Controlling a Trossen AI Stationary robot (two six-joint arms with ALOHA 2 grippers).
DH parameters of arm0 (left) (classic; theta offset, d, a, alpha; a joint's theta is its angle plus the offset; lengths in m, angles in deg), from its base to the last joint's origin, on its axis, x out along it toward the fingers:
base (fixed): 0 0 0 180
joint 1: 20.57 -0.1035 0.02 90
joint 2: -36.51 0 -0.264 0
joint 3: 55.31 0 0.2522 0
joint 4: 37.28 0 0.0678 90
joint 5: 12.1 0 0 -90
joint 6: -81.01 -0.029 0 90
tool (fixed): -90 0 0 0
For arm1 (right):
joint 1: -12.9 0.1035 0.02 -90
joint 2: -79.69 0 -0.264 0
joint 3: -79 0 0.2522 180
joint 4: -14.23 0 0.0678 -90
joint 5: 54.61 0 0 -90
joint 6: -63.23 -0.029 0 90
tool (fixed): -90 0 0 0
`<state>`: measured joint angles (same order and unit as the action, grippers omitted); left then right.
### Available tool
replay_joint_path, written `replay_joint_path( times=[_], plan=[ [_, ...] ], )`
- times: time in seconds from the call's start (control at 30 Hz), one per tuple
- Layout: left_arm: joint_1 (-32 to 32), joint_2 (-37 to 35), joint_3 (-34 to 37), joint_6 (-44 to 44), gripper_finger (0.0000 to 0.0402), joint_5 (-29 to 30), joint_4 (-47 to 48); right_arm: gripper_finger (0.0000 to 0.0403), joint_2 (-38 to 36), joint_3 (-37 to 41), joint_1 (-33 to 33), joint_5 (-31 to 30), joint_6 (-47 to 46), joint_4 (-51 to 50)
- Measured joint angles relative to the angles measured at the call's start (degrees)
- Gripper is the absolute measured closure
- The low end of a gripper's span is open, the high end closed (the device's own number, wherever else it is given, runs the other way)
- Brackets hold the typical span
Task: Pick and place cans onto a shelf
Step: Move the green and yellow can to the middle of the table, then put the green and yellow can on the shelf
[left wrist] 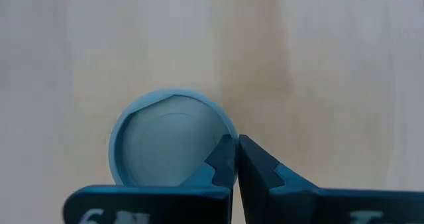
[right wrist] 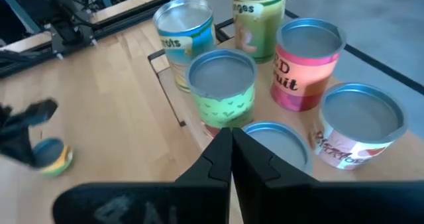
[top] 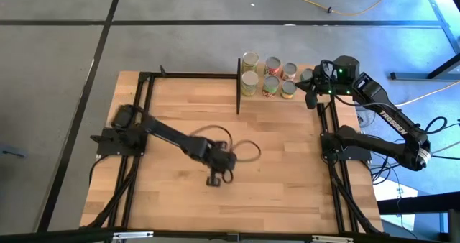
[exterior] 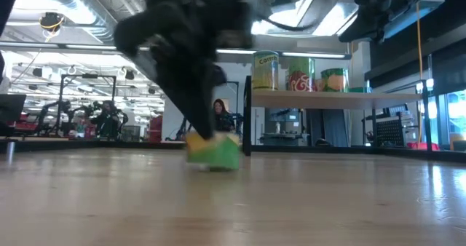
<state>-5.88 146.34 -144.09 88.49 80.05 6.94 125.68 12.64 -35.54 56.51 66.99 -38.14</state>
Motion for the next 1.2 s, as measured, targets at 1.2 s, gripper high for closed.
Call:
replay_joint_path(
  times=[1.2],
  plan=[
    [4.0, 19.9, -50.2, 7.2, 0.0363, 8.2, 43.7, 0.0391, -1.1, 0.0, 6.7, 11.6, 9.9, -1.0]
  ],
)
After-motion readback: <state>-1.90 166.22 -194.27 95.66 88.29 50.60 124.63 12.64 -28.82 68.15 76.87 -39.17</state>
